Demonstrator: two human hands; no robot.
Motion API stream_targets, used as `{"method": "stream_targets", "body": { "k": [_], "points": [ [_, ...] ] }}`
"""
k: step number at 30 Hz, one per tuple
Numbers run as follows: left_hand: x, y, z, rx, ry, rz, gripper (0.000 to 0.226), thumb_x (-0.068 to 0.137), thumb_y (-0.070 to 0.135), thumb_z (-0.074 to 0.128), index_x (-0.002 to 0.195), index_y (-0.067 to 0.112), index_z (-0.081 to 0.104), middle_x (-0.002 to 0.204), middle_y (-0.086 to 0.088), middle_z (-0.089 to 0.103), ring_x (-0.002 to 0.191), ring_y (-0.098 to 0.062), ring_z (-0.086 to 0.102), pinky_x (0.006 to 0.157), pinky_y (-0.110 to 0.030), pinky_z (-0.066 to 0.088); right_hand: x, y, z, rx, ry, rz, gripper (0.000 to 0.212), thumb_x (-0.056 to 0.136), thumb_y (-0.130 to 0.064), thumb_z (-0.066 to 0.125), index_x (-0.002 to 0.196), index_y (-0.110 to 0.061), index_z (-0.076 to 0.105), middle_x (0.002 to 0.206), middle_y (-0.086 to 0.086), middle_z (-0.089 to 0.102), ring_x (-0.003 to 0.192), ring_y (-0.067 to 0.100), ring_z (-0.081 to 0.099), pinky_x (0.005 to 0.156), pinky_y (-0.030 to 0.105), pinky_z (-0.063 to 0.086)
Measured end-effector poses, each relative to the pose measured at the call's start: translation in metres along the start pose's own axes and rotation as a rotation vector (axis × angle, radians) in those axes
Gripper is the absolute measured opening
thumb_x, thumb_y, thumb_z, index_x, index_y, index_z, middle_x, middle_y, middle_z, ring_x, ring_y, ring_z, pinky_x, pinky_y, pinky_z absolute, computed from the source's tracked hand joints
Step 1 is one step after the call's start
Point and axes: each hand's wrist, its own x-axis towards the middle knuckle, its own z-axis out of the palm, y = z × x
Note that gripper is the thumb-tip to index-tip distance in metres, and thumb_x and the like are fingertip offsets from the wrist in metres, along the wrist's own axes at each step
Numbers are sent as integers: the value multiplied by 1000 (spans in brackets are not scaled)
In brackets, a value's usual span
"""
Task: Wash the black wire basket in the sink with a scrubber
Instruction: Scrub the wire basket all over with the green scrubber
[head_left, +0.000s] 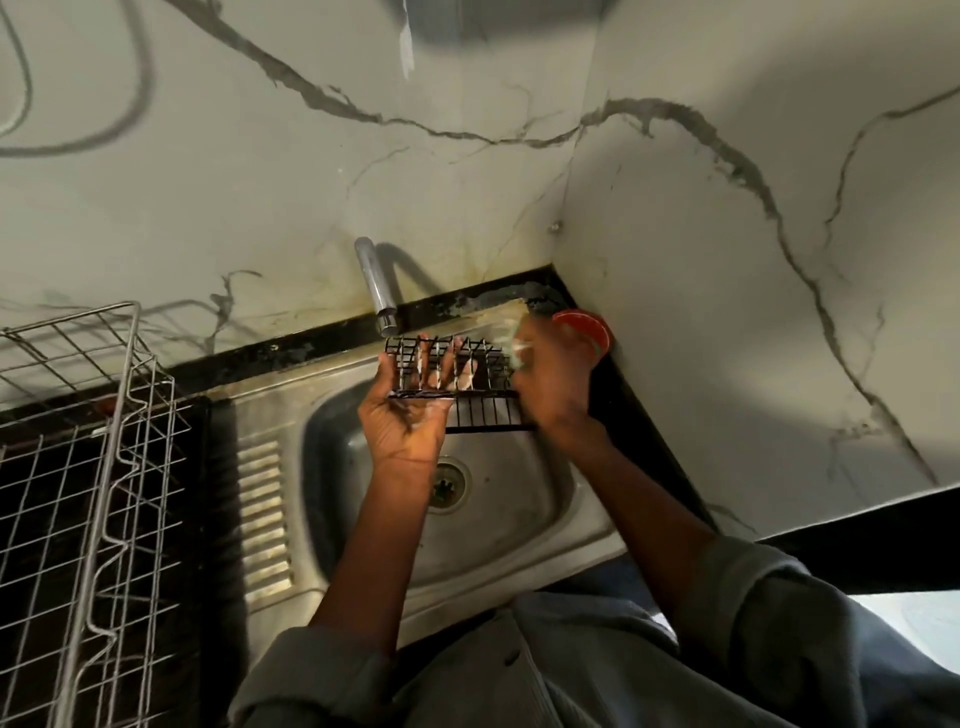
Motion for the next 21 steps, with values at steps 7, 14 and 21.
{"method": "stream_targets", "body": {
  "k": [7,14,21],
  "points": [
    [5,0,3,-12,-7,0,17,95,15,62,104,5,73,126,-20,70,120,-51,65,107,-72,41,-25,-19,8,121,11,-41,36,75,6,68,102,-17,62,102,0,67,95,19,59,78,37,51],
    [1,3,1,-81,101,48,21,99,16,59,100,3,75,115,-23,75,112,-50,68,102,-70,45,-32,-10,10,89,-44,-117,68,80,3,70,142,-18,51,131,5,64,116,22,60,96,42,53],
    [3,-2,-3,-71,118,46,20,89,15,67,106,4,73,125,-20,70,124,-48,64,110,-68,42,-43,-17,15,105,-104,-75,38,86,1,62,117,-20,70,113,0,67,105,17,62,88,28,50]
  ]
}}
